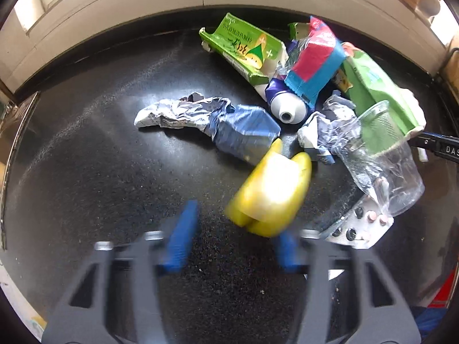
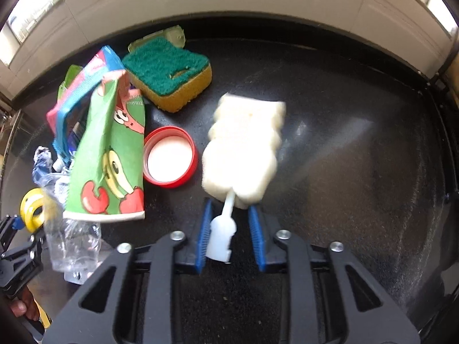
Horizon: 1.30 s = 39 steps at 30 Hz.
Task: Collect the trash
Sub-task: 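Grasp the yellow tape roll with left tool while right tool grasps white foam sponge, then carry the tape roll and foam sponge with both tools over the floor bin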
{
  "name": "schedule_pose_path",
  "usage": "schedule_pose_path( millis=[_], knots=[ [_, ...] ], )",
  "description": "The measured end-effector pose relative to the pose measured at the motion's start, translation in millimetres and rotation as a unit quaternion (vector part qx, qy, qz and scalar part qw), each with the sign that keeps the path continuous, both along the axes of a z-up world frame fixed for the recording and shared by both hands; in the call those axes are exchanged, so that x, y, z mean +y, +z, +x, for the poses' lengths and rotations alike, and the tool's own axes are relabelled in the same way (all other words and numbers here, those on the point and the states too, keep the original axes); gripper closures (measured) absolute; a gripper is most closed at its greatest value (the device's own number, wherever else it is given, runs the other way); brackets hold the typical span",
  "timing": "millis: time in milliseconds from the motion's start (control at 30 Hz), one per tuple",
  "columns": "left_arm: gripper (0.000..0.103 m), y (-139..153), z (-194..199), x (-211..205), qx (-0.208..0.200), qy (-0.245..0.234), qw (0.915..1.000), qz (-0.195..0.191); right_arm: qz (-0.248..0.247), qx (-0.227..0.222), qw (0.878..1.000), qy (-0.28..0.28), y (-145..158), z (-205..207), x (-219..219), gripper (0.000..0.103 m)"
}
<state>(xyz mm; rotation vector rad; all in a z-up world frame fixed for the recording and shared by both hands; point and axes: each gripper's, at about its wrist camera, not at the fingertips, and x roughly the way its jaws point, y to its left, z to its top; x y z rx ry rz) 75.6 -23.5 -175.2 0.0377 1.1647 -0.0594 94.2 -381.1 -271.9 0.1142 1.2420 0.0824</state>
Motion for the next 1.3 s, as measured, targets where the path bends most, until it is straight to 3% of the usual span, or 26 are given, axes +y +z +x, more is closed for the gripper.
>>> schedule_pose_path(
  millis=[100, 267, 467, 533, 567, 600, 667, 867, 933, 1000, 1100, 1133, 1300],
  knots=[
    [0.088, 13.6, -11.2, 6.7, -0.007, 0.012, 0.9997, -0.021, 0.001, -0.015, 1.0, -0.003, 16.7, -16.7, -4.6, 0.086],
    [0.103, 36.8, -35.3, 6.4, -0.028, -0.001, 0.9994, -0.022, 0.018, -0.032, 0.999, -0.003, 41.8, -48.7, -9.0, 0.086],
    [0.101, 47.6, -48.5, 3.1, -0.033, -0.03, 0.9988, -0.022, 0.028, -0.039, 0.999, 0.008, 65.7, -71.2, -23.1, 0.086],
    [0.085, 42.4, -42.3, 2.9, -0.036, -0.045, 0.9981, -0.024, 0.028, -0.034, 0.999, 0.006, 63.3, -73.7, -25.5, 0.086],
    [0.048, 38.9, -37.4, 5.3, -0.034, -0.05, 0.9979, -0.023, 0.031, -0.03, 0.999, 0.002, 62.8, -77.9, -28.8, 0.086],
    [0.016, 34.5, -32.8, 6.8, -0.034, -0.052, 0.9978, -0.021, 0.032, -0.027, 0.999, 0.0, 55.9, -71.5, -27.7, 0.086],
    [0.015, 31.6, -22.8, 7.8, -0.061, -0.061, 0.9959, -0.025, 0.032, -0.023, 0.999, -0.005, 51.4, -75.5, -31.1, 0.086],
    [0.015, 15.6, 9.2, 1.5, -0.049, -0.075, 0.9957, -0.024, 0.035, -0.001, 0.999, -0.025, 34.3, -84.2, -44.0, 0.086],
    [0.016, 13.7, 16.0, -0.6, -0.056, -0.079, 0.9949, -0.026, 0.031, 0.001, 0.999, -0.025, 33.4, -88.8, -47.3, 0.086],
    [0.028, 7.3, 25.3, -3.6, -0.05, -0.085, 0.9946, -0.034, 0.03, 0.002, 0.999, -0.025, 32.2, -91.2, -49.0, 0.086],
    [0.069, 1.4, 30.0, -7.6, -0.04, -0.087, 0.9947, -0.038, 0.03, 0.004, 0.999, -0.024, 31.4, -94.6, -52.0, 0.086],
    [0.076, 1.6, 30.3, -10.6, -0.043, -0.086, 0.9949, -0.03, 0.031, 0.003, 0.999, -0.023, 32.4, -95.1, -52.7, 0.086],
    [0.084, 18.6, 13.1, -18.3, -0.053, -0.069, 0.9956, -0.036, 0.047, -0.014, 0.999, -0.011, 46.4, -94.7, -56.2, 0.086]
  ],
)
